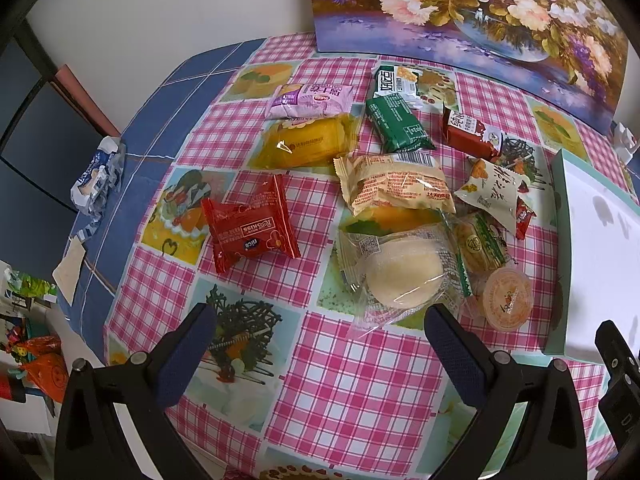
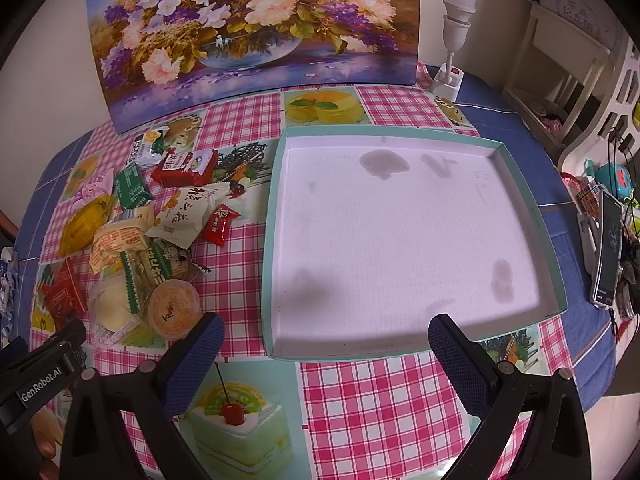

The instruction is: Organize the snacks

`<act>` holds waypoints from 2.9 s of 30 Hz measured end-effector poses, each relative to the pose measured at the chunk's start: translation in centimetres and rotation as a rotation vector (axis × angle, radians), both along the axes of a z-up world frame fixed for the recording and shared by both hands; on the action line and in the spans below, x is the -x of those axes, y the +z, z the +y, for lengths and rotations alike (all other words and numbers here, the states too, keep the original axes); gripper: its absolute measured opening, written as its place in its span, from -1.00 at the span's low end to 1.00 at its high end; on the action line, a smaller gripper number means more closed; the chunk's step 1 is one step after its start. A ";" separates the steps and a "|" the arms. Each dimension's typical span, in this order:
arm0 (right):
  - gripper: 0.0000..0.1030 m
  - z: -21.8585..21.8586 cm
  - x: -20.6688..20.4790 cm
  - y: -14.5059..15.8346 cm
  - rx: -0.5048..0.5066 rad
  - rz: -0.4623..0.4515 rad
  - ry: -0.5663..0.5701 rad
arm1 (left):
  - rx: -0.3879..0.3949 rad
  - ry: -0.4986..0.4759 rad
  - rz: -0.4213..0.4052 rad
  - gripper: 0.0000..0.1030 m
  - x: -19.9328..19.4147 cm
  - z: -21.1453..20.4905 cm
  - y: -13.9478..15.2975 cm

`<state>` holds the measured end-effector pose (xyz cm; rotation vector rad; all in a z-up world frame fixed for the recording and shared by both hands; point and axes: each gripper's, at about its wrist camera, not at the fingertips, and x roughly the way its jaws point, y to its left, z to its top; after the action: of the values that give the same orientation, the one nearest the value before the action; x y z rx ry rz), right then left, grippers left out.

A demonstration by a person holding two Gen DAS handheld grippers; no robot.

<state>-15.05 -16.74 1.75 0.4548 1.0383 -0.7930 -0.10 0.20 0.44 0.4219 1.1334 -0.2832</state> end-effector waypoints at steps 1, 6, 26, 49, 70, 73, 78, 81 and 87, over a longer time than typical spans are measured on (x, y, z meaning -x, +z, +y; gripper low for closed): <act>1.00 0.0 -0.1 0.0 0.000 0.000 0.001 | 0.000 0.001 0.001 1.00 0.0 0.0 0.0; 1.00 0.1 -0.1 0.0 0.000 0.000 0.000 | 0.004 0.006 0.004 1.00 -0.1 0.0 0.0; 1.00 0.0 0.0 0.1 -0.002 -0.002 -0.001 | 0.108 0.030 0.039 1.00 -0.4 0.5 0.3; 0.94 3.5 -7.6 -2.7 -0.104 -0.050 0.237 | 0.260 0.138 0.260 1.00 -4.1 0.1 -3.0; 0.16 3.8 -9.2 -5.2 -0.160 -0.042 0.293 | 0.275 0.119 0.355 0.57 -4.9 -2.6 -6.1; -0.03 3.6 -9.1 -5.2 -0.160 -0.037 0.282 | 0.281 0.117 0.358 0.44 -4.9 -2.8 -6.1; -0.04 3.1 -8.8 -5.3 -0.192 -0.052 0.260 | 0.289 0.113 0.360 0.31 -4.6 -2.7 -6.0; -0.04 3.0 -8.6 -5.2 -0.202 -0.055 0.248 | 0.290 0.117 0.357 0.20 -4.7 -2.5 -5.9; -0.04 2.7 -8.4 -5.1 -0.212 -0.063 0.230 | 0.285 0.126 0.349 0.16 -4.9 -2.0 -5.6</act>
<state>-6.67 -13.99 -3.38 0.5266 1.0980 -0.4632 4.84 -1.82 -5.12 0.0467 1.4295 -0.4124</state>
